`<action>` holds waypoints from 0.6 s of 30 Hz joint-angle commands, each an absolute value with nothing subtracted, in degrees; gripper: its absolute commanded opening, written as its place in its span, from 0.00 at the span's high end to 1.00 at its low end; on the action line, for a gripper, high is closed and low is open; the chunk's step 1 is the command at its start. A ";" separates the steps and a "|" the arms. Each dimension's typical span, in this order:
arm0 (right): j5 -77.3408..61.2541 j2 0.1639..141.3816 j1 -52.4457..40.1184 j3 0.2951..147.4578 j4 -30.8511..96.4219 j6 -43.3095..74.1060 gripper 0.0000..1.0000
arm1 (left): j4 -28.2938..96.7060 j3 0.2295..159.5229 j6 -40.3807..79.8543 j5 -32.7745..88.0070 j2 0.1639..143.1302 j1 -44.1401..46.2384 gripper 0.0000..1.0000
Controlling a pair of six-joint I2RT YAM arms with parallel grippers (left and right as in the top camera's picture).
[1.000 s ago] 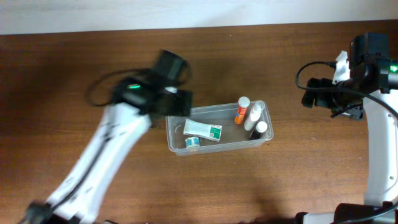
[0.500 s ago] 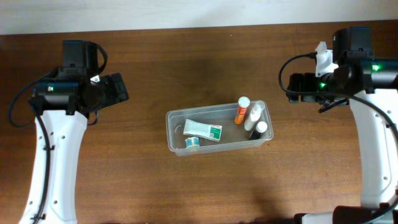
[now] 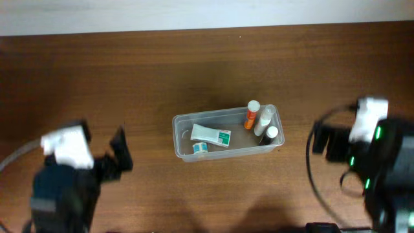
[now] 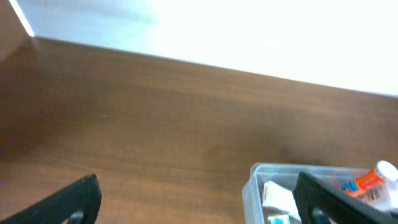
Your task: Pack container
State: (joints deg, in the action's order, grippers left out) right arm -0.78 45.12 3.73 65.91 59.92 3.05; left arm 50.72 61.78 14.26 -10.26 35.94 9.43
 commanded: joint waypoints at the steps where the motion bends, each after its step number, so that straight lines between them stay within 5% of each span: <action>1: 1.30 38.20 3.29 56.62 58.61 3.64 0.02 | 48.69 53.30 13.19 -11.66 29.56 9.69 0.01; 11: -0.16 31.59 3.29 49.28 63.07 3.86 0.02 | 69.69 50.48 13.47 -11.77 23.16 9.69 0.01; 18: -0.16 31.59 3.29 49.28 63.48 3.86 0.02 | 69.47 50.43 13.58 -11.84 23.16 9.69 0.01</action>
